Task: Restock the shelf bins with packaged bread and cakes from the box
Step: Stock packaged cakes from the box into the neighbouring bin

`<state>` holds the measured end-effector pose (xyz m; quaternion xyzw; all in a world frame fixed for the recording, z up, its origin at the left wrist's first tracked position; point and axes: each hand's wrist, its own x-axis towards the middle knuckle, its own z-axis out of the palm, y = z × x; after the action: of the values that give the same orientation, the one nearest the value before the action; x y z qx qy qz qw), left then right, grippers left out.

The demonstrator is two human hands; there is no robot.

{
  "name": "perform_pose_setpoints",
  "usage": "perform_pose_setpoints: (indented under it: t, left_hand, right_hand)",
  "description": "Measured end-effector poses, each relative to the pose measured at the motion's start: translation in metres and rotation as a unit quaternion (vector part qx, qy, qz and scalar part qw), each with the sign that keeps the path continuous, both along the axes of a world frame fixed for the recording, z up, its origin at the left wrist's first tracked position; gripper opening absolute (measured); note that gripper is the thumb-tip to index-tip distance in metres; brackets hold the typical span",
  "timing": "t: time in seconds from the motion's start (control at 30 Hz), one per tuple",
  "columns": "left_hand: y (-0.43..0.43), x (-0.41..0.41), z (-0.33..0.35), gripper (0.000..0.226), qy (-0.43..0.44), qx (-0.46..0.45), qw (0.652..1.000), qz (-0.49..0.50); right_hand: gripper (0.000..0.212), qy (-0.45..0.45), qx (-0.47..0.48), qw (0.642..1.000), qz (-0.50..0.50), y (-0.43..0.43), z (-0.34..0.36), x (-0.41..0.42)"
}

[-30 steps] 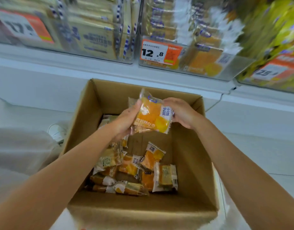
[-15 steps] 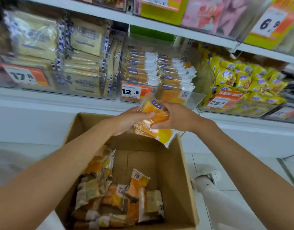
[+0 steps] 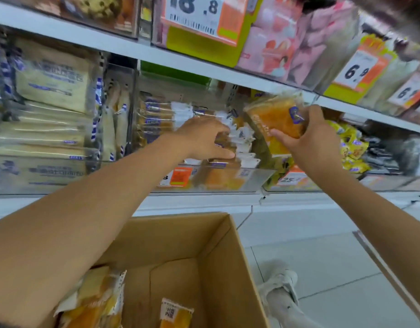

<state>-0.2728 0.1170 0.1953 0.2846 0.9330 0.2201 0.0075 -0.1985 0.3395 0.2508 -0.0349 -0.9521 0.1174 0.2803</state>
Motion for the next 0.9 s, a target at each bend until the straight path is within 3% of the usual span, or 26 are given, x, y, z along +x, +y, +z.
perform_pose_setpoints:
  t: [0.1, 0.17, 0.33, 0.5, 0.63, 0.73, 0.8, 0.9]
  left_hand:
    - [0.004, -0.020, -0.014, 0.085, -0.012, -0.083, 0.996, -0.023]
    - [-0.001, -0.025, -0.024, 0.083, -0.042, -0.070, 0.996, -0.026]
    - [-0.004, -0.020, -0.027, 0.078, -0.007, -0.062, 0.998, -0.027]
    - [-0.005, -0.018, -0.029, 0.082, -0.006, -0.055, 0.998, -0.025]
    - [-0.005, -0.019, -0.030, 0.082, -0.006, -0.055, 0.998, -0.027]
    - [-0.005, -0.020, -0.031, 0.081, -0.008, -0.046, 0.999, -0.026]
    - [-0.005, -0.020, -0.032, 0.080, -0.010, -0.043, 0.999, -0.026]
    - [-0.005, -0.019, -0.032, 0.080, -0.012, -0.043, 0.999, -0.029]
  right_hand:
    - [0.056, -0.027, 0.025, 0.998, -0.056, -0.006, -0.009, -0.024]
    - [0.057, -0.069, 0.066, 0.992, -0.080, -0.009, -0.022, -0.033]
    - [0.073, -0.164, 0.169, 0.959, -0.155, -0.024, -0.035, -0.053]
    - [0.077, -0.234, 0.133, 0.944, -0.193, -0.030, -0.026, -0.068]
    - [0.092, -0.219, 0.071, 0.964, -0.134, -0.031, -0.025, -0.072]
    - [0.082, -0.160, 0.118, 0.976, -0.087, -0.029, -0.031, -0.071]
    - [0.066, -0.170, 0.110, 0.976, -0.081, -0.024, -0.027, -0.069]
    - [0.065, -0.207, 0.122, 0.963, -0.121, -0.018, -0.019, -0.067]
